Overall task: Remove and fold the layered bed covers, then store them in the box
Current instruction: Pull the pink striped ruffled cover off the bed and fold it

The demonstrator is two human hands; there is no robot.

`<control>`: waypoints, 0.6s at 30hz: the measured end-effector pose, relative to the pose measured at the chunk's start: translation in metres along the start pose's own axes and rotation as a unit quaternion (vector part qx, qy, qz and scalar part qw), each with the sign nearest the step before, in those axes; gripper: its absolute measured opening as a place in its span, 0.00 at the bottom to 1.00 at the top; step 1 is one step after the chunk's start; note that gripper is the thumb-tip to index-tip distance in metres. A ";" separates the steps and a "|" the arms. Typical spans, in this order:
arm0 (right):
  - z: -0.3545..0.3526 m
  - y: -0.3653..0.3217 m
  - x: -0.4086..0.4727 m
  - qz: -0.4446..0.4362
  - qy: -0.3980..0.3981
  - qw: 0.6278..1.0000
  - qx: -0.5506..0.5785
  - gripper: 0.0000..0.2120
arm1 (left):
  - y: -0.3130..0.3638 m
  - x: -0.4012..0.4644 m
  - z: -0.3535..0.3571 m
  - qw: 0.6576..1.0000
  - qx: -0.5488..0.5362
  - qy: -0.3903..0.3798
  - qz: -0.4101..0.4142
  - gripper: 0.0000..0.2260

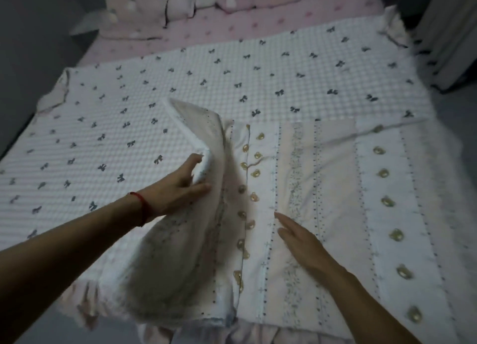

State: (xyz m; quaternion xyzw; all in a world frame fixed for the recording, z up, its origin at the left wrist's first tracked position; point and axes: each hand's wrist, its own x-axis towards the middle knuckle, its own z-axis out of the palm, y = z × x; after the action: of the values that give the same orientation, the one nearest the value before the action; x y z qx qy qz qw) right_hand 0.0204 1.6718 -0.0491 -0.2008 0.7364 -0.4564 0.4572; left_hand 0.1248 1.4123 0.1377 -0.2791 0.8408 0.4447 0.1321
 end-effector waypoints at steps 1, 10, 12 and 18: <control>-0.005 0.000 -0.007 0.002 0.001 1.000 0.019 0.18 | 0.018 0.002 0.010 1.000 -0.005 -0.003 0.019 0.23; -0.072 0.027 -0.058 0.110 0.143 0.916 0.357 0.18 | 0.128 0.033 0.182 0.995 -0.081 -0.018 0.047 0.24; -0.078 0.049 -0.064 0.144 0.218 0.895 0.362 0.19 | 0.116 0.036 0.216 0.992 -0.115 -0.054 0.015 0.26; -0.097 0.087 -0.091 0.217 0.234 0.911 0.261 0.20 | -0.009 -0.010 0.251 0.968 0.242 0.056 0.026 0.22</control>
State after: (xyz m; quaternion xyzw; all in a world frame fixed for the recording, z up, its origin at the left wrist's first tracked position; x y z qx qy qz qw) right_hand -0.0061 1.8282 -0.0629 0.2029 0.7025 -0.5555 0.3959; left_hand 0.1315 1.6182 -0.0062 -0.2416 0.9364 0.2148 0.1365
